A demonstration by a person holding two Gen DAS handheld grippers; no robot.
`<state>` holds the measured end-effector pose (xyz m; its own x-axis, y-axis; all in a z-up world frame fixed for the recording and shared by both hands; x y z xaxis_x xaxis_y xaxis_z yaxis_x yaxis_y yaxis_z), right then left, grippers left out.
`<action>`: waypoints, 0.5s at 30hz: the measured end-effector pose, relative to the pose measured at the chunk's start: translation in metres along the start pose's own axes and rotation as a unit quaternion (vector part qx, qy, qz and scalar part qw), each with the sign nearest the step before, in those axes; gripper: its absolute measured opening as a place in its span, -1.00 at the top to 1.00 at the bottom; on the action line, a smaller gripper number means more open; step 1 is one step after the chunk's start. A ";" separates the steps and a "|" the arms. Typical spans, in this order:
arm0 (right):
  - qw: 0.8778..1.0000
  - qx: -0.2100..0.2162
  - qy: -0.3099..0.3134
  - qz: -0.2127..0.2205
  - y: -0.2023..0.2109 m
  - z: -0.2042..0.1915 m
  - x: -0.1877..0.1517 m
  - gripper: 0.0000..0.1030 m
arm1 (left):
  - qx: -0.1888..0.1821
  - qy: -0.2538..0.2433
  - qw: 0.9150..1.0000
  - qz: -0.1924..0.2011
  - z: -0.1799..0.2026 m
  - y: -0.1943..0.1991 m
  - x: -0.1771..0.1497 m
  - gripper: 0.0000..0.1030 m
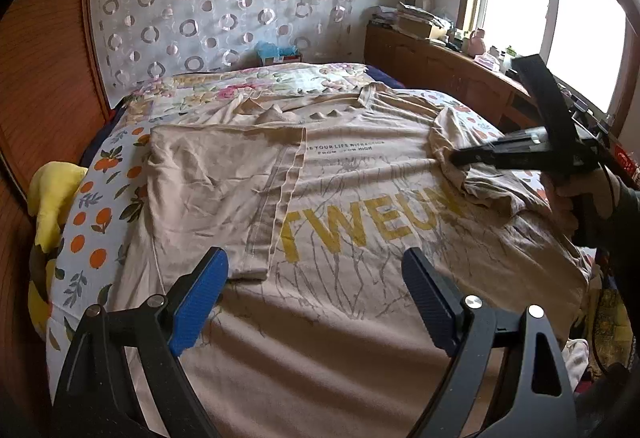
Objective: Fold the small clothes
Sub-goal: 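Fold the grasped side inward with the right tool and release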
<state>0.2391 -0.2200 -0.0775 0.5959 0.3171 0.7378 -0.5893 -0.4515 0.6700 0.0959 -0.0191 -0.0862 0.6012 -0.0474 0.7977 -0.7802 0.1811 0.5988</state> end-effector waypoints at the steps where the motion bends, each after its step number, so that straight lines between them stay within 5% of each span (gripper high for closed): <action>1: 1.000 0.009 0.003 0.010 0.001 -0.006 0.010 0.93 | 0.001 0.001 1.000 -0.001 -0.001 0.000 0.000 -0.73; 10: 0.998 0.020 0.000 0.064 0.002 -0.036 0.060 0.92 | -0.002 0.010 1.000 0.002 -0.006 0.004 -0.004 -0.73; 15: 0.998 -0.008 0.022 0.063 0.007 -0.041 0.050 0.14 | -0.002 0.009 1.000 0.004 -0.007 0.005 -0.004 -0.73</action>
<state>0.2419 -0.1732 -0.0324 0.4922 0.2952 0.8189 -0.6672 -0.4763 0.5727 0.0908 -0.0111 -0.0870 0.5987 -0.0275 0.8005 -0.7838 0.1858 0.5926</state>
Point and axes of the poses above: each gripper's, at about its wrist camera, not at the fingertips, and y roughly against the way its jaws point, z to its right, x to its top, the point moved 3 cm from there along -y, roughly the way its jaws point, and after that the axes turned 6 degrees about z, right-handed, at the moved point
